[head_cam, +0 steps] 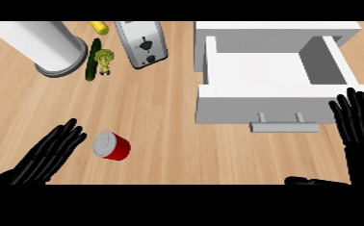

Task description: Pick up the can, place it into the drawer and close the drawer

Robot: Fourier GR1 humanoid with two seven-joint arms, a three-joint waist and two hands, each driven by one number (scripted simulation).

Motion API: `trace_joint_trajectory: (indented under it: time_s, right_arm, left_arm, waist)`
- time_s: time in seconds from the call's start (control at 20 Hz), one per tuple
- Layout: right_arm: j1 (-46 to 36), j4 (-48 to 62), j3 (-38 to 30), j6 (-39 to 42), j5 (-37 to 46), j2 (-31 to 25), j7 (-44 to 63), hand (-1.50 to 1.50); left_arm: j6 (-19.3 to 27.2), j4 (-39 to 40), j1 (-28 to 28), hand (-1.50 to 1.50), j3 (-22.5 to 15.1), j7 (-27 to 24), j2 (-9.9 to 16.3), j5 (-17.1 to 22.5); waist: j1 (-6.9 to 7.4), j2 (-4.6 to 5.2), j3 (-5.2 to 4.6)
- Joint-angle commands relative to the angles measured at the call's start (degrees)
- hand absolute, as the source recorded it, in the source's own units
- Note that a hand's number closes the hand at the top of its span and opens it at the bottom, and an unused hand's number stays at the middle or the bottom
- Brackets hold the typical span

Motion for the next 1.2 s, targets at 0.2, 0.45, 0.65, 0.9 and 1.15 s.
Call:
trace_joint_trajectory:
  time_s: [0.2, 0.45, 0.65, 0.9, 1.15]
  right_arm:
    - [2.08, 1.82, -0.54, 2.01, 1.24, 1.10, -3.98, -1.50]
    - [2.24, 4.30, -5.16, 4.39, -1.93, -0.73, -6.06, -1.50]
    - [4.42, -2.16, -5.70, 5.92, -4.02, -0.79, -1.32, -1.50]
    - [3.63, 1.27, -4.48, 6.24, -1.71, 0.77, -4.59, -1.50]
    - [0.84, 5.39, -8.72, 7.35, -3.44, -1.16, -6.16, -1.50]
  left_arm:
    - [-1.75, 6.32, -4.79, -1.50, 2.10, -0.78, -2.59, -2.65]
    - [-4.59, 14.83, -7.64, -1.50, 4.27, -4.23, -2.07, -2.95]
    - [-2.66, 10.73, -4.25, -1.50, -0.22, -4.11, -5.74, -8.43]
    - [-3.11, 23.21, -11.01, -1.50, 2.55, -10.00, -6.28, -11.42]
    - [-3.37, 28.10, -4.81, -1.50, 0.34, -21.37, -8.12, -20.28]
  waist:
    - [-0.07, 0.04, 0.01]
    - [-0.17, 0.07, 0.00]
    - [-0.08, 0.00, 0.01]
    - [-0.22, 0.06, 0.01]
    - [-0.02, 0.07, 0.00]
